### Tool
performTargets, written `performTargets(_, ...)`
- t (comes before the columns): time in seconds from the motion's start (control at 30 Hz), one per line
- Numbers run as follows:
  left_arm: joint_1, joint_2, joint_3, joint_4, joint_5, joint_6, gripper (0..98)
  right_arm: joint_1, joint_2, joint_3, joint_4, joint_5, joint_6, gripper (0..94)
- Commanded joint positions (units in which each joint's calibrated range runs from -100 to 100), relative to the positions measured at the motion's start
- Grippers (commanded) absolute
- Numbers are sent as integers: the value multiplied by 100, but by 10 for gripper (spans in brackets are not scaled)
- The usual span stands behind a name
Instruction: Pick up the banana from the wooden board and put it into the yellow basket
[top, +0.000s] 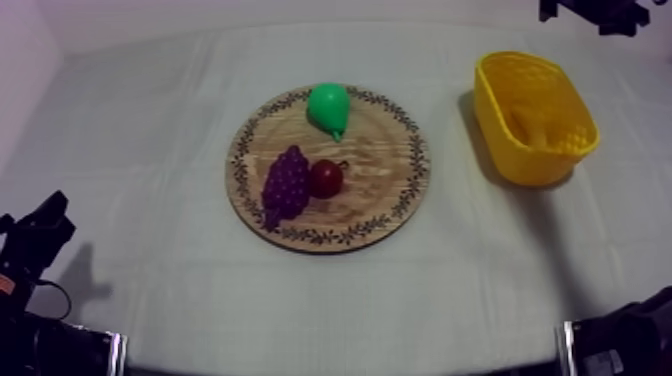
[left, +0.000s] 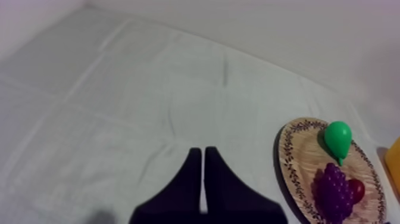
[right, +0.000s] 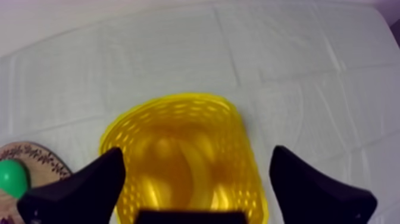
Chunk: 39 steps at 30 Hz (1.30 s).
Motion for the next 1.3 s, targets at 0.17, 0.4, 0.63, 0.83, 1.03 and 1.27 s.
performTargets(0.17, -1, -3, 3, -1, -2, -1, 1, -491, -2403, 2036, 61, -133, -168, 857)
performTargets(0.4, -1, -3, 3, -1, -2, 0, 1, -784, -3956, 3676, -63, -446, -130, 845)
performTargets(0.63, -1, -3, 3, -1, -2, -1, 1, -787, -5304, 5093, -287, -866, 89, 788)
performTargets(0.83, -1, -3, 3, -1, -2, -1, 1, -563, -6391, 6107, -585, -1192, 426, 749)
performTargets(1.03, -1, -3, 3, -1, -2, -1, 1, -316, -7398, 7044, -968, -1504, 842, 673)
performTargets(1.27, -1, -3, 3, -1, -2, 0, 1, 58, -7905, 7605, -1428, -1796, 1320, 631)
